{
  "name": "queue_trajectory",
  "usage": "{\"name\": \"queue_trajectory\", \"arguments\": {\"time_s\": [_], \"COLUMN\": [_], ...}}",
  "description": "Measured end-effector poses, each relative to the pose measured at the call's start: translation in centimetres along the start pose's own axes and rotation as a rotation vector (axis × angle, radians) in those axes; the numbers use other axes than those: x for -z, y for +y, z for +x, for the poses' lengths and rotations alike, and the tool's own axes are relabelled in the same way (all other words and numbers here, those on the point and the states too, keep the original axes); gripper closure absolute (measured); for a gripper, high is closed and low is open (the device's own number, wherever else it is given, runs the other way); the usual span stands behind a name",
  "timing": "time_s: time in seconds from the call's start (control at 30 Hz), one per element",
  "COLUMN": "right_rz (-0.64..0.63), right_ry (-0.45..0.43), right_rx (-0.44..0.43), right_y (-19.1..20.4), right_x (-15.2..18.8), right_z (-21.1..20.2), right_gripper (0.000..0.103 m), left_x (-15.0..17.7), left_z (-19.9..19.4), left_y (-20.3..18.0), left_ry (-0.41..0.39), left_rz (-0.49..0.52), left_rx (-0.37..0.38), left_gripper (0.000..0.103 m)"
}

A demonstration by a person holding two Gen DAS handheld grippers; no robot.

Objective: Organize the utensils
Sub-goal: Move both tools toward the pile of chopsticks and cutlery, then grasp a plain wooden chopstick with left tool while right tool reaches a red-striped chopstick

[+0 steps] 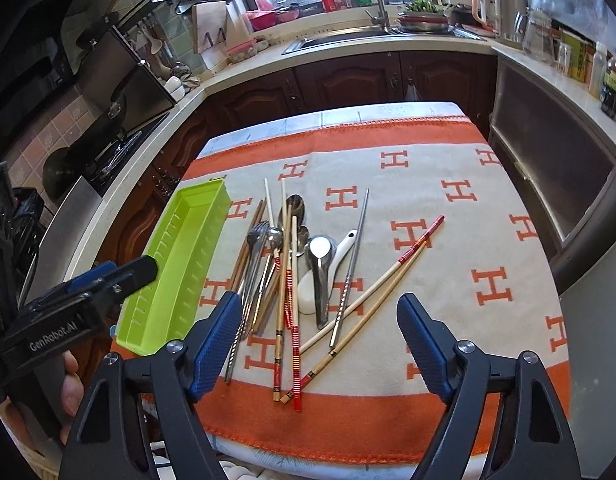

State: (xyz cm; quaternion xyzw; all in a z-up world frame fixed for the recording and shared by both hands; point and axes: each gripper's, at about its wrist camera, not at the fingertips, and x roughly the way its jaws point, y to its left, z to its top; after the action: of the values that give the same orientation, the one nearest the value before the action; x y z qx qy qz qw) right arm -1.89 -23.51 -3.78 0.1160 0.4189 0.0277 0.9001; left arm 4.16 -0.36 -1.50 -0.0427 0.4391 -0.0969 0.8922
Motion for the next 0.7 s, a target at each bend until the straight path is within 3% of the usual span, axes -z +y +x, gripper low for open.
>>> {"name": "queue_trajectory", "arguments": {"time_s": [0.1,0.27,0.37,0.47,0.57,0.63,0.7], "right_rz": [0.004,0.004,0.012,0.004,0.000,0.001,0.010], "right_ry": [0.001,0.004,0.067,0.103,0.144,0.156,0.172], "right_rx": [0.009,0.004,-0.003,0.000,0.003,-0.003,-0.005], "right_y": [-1.0,-2.4,-2.6,-3.0,-3.0,-3.2,-3.6], "right_x": [-0.6,-2.1,-2.3,-2.6,-2.2,-1.9,-1.6], "right_z": [0.8,3.1,4.8,6.6,7.8,8.5,9.3], "right_gripper": [0.025,0.033,0.037,0.038,0.039,0.039,0.039], "left_x": [-0.8,-1.6,-1.7,-1.2,-0.3,0.3,1.0], "left_z": [0.6,2.9,4.9,7.2,9.9,11.5,12.9], "left_y": [0.8,1.7,1.2,0.4,-0.4,-1.1,-1.7], "left_ry": [0.017,0.080,0.119,0.157,0.202,0.237,0.275], "left_rz": [-0.017,-0.039,-0.014,0.004,0.024,0.034,0.043], "left_rx": [-0.018,0.043,0.069,0.081,0.077,0.079,0.102], "left_gripper": [0.019,0.019,0.020,0.033,0.037,0.047,0.063]}}
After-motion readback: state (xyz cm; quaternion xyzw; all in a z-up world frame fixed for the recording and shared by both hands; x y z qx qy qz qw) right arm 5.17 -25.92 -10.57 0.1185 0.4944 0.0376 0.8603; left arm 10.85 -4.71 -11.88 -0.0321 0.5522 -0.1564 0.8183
